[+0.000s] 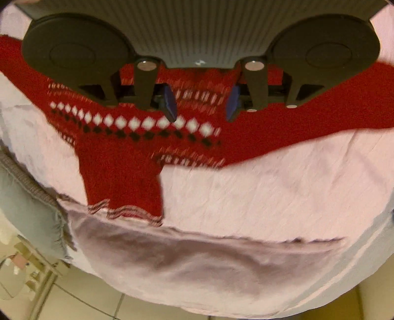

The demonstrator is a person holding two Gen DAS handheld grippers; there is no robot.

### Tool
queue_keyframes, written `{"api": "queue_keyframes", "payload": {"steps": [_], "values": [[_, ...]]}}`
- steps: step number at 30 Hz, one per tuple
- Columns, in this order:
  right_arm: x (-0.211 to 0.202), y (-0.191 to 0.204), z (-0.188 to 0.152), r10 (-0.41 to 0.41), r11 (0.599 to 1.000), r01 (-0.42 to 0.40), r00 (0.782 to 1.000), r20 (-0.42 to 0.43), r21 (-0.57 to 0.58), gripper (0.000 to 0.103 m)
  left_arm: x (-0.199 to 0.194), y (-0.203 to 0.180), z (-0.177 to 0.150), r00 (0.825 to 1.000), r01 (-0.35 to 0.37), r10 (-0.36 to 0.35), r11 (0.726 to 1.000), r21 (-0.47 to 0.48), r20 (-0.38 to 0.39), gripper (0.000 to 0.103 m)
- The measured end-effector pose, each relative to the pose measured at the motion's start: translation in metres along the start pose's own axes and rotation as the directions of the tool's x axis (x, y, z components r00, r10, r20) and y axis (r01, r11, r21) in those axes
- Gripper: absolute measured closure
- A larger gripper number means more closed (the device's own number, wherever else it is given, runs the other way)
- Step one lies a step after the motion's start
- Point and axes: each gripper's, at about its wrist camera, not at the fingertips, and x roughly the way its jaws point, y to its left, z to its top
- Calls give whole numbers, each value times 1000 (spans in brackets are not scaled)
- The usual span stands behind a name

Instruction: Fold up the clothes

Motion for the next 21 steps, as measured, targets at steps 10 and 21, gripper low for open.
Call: {"api": "queue_keyframes", "payload": {"steps": [10,21], "values": [[111,270,32,605,762,-639,760,-236,-106,55,103,-24,85,980,199,-198,979,45,-13,63],[205,373,51,751,641,-759,590,-296,113,98,199,-20,124,940,333,-341,931,-147,-29,82]]}}
